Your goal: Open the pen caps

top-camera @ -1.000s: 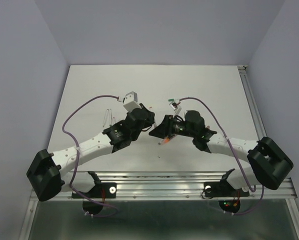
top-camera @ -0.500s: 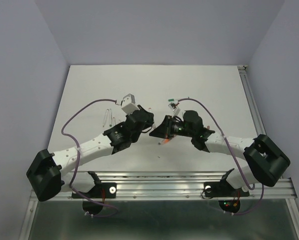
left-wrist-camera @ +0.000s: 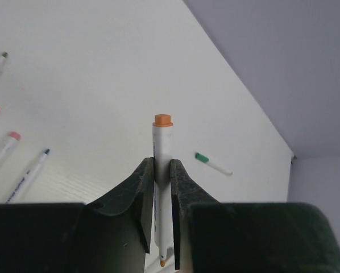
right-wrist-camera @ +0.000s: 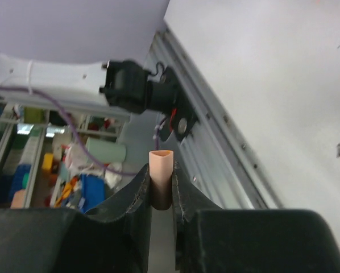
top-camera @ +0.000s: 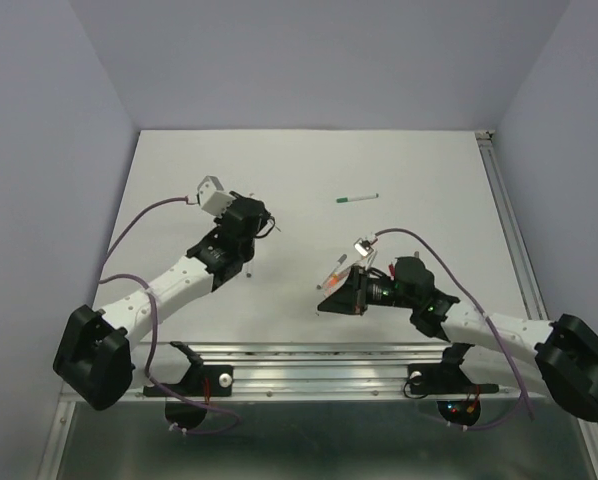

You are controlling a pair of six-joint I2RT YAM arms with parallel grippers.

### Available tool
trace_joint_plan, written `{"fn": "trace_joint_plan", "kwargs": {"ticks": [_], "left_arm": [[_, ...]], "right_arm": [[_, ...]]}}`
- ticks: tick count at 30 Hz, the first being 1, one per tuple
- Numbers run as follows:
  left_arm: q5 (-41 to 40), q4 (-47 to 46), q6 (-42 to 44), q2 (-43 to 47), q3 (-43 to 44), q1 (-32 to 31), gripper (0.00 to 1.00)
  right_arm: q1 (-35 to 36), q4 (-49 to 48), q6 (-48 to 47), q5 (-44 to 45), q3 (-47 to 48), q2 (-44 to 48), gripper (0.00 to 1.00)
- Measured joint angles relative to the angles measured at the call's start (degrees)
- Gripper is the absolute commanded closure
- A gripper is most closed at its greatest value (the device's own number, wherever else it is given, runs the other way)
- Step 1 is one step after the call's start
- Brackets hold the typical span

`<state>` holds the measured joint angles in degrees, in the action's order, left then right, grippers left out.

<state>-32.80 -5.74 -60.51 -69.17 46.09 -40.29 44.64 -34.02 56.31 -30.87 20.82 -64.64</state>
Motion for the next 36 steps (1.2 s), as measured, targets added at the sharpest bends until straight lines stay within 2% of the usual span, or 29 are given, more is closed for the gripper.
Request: {"fn": "trace_joint_plan", "kwargs": {"ticks": [3,10,16,21,30,36], "left_arm": [[-4.09,0.02,0.44,-0.52,0.35,4.79,1.00],[-4.92,-0.35,5.90,-2.03,2.82,5.53,1.00],[-0.28,1.88,15.65,-4.96,4.98,5.81,1.00],[4.98,6.08,22.32,-10.54,5.55,5.86,1.00],[8.74,11.63,25.90,-19.12,5.55,5.86,1.00],[9.86,13.25,27.08,-23.50,5.84,5.90,1.00]], "right_arm": [[1.18,0.42,2.29,-1.95,-5.18,6.27,0.99],[1.20,10.40,1.79,2.32,-6.86,14.71,0.99],[0.50,21.99,-3.02,8.63,-1.73,9.66,0.99],[-3.52,29.68,-7.80,14.43,5.16,4.39,0.99],[-11.39,39.12,-14.88,24.65,9.27,3.91,0.99],[-14.01,43.01,-17.25,29.66,9.44,3.91,0.99]]}}
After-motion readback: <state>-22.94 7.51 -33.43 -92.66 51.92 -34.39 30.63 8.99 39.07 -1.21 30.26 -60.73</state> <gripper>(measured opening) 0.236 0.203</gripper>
